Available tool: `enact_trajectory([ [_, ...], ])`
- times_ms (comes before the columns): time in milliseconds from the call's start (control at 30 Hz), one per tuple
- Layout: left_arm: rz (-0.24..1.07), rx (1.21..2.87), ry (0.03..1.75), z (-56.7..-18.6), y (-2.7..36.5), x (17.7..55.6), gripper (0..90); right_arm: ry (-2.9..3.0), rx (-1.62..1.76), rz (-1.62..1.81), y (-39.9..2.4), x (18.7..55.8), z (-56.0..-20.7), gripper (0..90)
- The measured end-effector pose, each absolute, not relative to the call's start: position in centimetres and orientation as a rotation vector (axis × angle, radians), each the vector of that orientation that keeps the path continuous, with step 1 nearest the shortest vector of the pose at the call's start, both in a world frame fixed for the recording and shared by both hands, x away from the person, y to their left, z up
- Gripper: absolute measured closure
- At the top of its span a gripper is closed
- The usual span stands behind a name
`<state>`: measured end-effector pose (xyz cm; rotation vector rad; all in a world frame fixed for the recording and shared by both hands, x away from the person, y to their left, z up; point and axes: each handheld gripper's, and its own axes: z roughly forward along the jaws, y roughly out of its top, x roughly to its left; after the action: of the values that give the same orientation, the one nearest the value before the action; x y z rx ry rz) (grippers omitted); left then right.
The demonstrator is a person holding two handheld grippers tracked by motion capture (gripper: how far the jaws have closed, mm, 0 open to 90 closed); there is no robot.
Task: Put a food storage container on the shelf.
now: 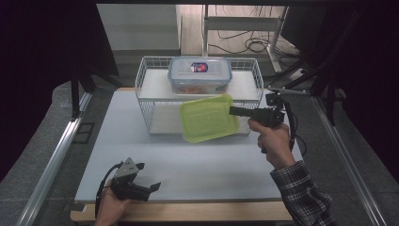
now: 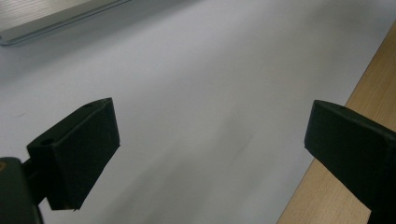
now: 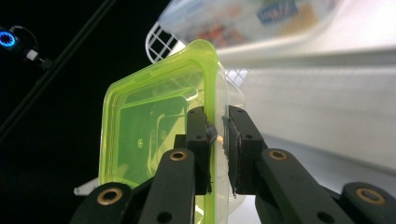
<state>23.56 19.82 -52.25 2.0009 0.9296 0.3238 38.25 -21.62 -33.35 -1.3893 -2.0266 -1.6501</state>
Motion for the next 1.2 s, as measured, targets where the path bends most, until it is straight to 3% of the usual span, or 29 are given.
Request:
enact_trajectory([
  [867,0.294,1.988,0.925,-52.3,20.0,23.6,2.5,-1.993,-1.470,-1.797,-18.5,42.9,-25.9,80.3],
  [1200,0.292,1.985,0.915,-52.3,20.1,23.6,2.5,-2.005,-1.581,-1.840,-17.0,45.5,-24.6,80.3],
])
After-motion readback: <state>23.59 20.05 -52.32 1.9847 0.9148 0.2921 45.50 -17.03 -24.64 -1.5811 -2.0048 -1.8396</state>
